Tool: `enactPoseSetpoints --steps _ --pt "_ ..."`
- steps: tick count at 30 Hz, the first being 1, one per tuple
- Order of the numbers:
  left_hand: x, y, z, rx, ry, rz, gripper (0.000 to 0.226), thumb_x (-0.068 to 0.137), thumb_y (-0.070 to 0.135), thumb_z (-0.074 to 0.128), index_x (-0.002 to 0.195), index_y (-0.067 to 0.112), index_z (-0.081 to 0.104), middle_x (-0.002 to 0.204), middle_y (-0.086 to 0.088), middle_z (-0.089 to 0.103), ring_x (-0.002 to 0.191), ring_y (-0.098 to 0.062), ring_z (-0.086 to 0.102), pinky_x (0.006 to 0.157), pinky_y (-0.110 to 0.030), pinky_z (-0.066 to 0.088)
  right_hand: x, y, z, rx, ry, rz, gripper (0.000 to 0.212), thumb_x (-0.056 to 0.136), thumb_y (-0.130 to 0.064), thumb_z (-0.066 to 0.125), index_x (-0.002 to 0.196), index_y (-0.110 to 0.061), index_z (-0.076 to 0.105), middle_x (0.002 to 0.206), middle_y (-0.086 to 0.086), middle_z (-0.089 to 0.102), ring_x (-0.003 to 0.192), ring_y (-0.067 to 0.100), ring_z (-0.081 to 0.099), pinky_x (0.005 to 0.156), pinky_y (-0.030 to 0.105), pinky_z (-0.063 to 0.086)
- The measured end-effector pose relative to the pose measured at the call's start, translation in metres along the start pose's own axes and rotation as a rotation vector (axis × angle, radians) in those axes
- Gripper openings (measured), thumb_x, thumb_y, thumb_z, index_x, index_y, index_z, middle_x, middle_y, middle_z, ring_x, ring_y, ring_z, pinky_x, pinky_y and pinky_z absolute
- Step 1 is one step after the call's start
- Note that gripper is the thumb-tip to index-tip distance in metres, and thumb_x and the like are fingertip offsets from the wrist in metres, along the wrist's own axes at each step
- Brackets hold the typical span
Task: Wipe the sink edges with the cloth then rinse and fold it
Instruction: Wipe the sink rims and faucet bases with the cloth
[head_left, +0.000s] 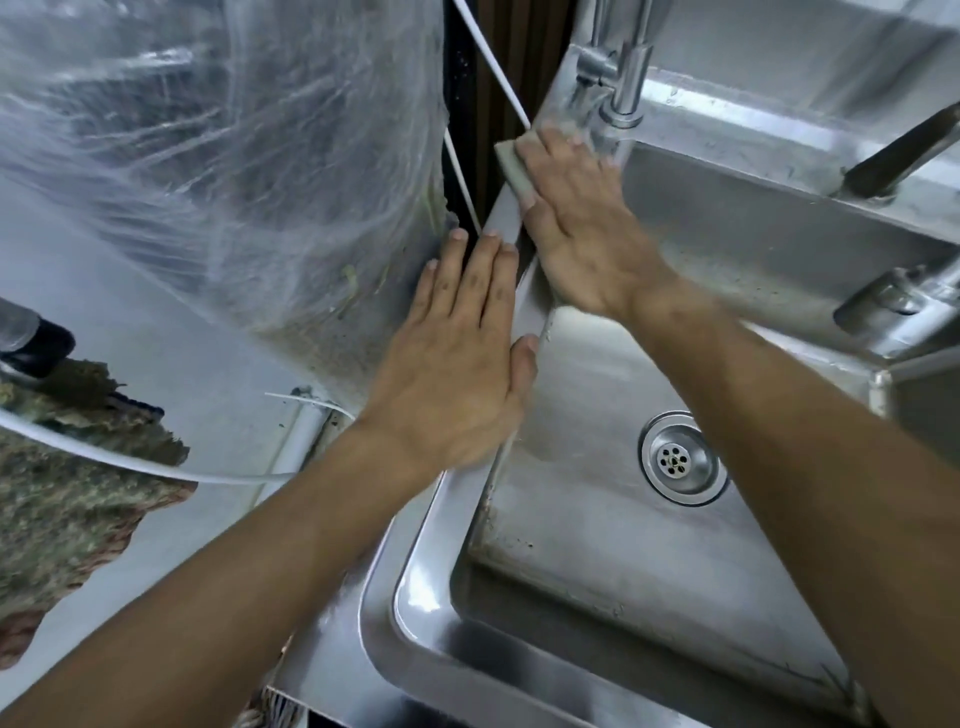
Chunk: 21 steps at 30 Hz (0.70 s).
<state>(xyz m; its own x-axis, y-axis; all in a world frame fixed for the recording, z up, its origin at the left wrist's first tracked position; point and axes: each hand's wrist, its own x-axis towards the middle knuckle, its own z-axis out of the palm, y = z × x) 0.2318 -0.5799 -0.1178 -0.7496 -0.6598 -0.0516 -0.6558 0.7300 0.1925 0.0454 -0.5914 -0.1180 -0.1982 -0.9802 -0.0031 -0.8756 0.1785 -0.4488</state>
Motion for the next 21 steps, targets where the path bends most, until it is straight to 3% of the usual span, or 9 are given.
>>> enactPoseSetpoints --steps 3,10,13,17,21 --pt "0.004 0.001 0.001 0.014 0.011 0.005 0.071 0.104 0.042 0.008 0.163 0.004 -0.003 0.172 -0.014 -0.007 0.159 -0.030 -0.012 0.129 -0.046 0.000 -0.006 0.003 0.000 0.040 -0.017 -0.016 0.054 0.112 -0.041 0.017 0.165 -0.029 0.014 0.174 -0.005 0.002 0.159 0.014 -0.006 0.122 0.028 -0.015" --pt "0.002 0.001 0.001 0.000 0.045 0.020 0.072 0.104 0.042 0.012 0.163 0.003 0.004 0.173 -0.013 -0.004 0.159 -0.030 -0.008 0.130 -0.047 0.002 0.017 0.020 -0.015 -0.034 -0.032 -0.071 0.056 0.113 -0.039 0.019 0.166 -0.020 0.011 0.174 0.001 0.000 0.160 0.019 -0.008 0.130 0.041 -0.008" --pt "-0.001 0.002 0.000 -0.031 0.062 0.018 0.072 0.103 0.040 0.021 0.163 0.003 0.011 0.172 -0.014 0.007 0.159 -0.031 0.002 0.129 -0.048 0.006 0.006 0.022 -0.014 -0.090 -0.014 -0.140 0.058 0.114 -0.037 0.019 0.166 -0.016 0.005 0.174 0.002 -0.005 0.159 0.020 -0.012 0.129 0.037 -0.011" --pt "0.011 0.006 -0.006 -0.053 0.070 -0.003 0.072 0.096 0.037 0.033 0.158 0.000 0.026 0.165 -0.018 0.027 0.155 -0.035 0.021 0.128 -0.049 0.012 0.005 0.028 -0.004 0.006 0.005 -0.155 0.056 0.113 -0.032 0.026 0.165 -0.016 0.013 0.174 0.001 0.004 0.160 0.014 -0.003 0.130 0.038 -0.005" --pt "0.043 0.016 -0.007 -0.016 0.043 -0.007 0.068 0.103 0.038 0.034 0.160 0.002 0.021 0.167 -0.017 0.020 0.157 -0.033 0.012 0.128 -0.050 0.011 0.037 0.040 -0.016 0.024 -0.019 -0.124 0.055 0.113 -0.035 0.020 0.165 -0.021 0.013 0.174 -0.003 0.003 0.159 0.012 -0.003 0.130 0.036 -0.005"
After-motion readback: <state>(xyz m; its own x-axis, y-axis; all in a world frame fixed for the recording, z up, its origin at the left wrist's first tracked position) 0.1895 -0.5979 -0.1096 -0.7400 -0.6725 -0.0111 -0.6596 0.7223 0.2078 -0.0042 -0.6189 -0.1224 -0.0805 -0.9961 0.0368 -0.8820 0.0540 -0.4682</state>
